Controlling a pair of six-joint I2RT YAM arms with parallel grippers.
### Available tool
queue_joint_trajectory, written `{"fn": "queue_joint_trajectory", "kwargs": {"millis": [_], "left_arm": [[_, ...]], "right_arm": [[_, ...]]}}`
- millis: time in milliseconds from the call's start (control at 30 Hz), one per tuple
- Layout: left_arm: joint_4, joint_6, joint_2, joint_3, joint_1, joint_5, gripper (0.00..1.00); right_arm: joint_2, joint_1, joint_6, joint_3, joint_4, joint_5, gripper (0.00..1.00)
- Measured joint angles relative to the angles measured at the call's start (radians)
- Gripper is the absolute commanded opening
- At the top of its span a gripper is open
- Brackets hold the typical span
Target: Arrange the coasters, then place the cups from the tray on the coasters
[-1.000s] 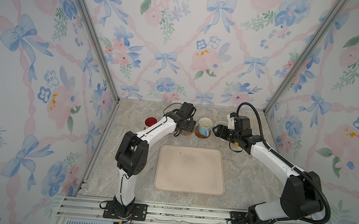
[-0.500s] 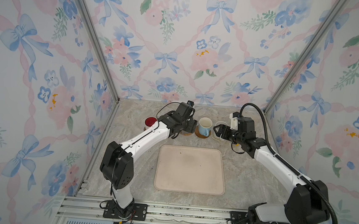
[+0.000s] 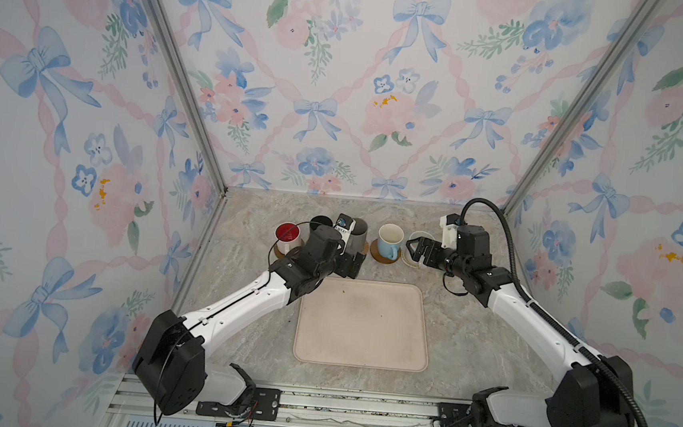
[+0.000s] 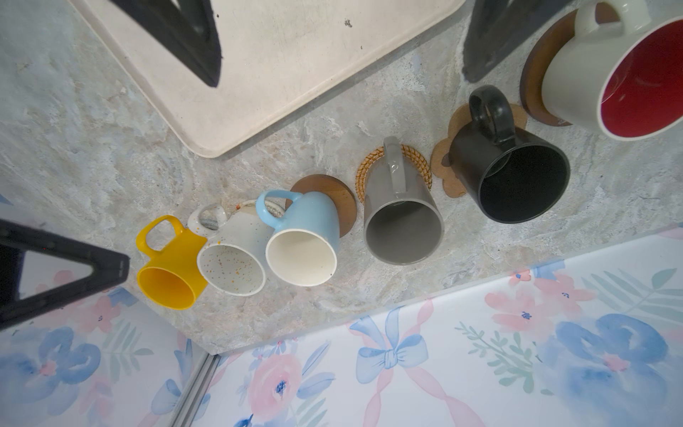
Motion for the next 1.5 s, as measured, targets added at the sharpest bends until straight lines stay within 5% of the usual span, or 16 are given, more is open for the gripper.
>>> {"fn": "queue_joint_trajectory", "kwargs": {"millis": [633, 1167, 1500], "left_arm": [[0.205, 0.015, -0.29, -0.345, 0.105, -0.069, 0.98], [0.357, 0.042, -0.352, -0.518, 0.25, -0.201, 0.98], [0.624, 0.098, -0.329, -0.685, 0.357, -0.298, 0.98]], "right_arm": [[-0.166, 0.002, -0.072, -0.067, 0.005, 0.125, 0.97], [-0.415, 0.002, -0.296, -0.227, -0.011, 0.298, 0.97], [-0.498, -0.053, -0.462, -0.352, 0.051, 0.383, 0.97]]}}
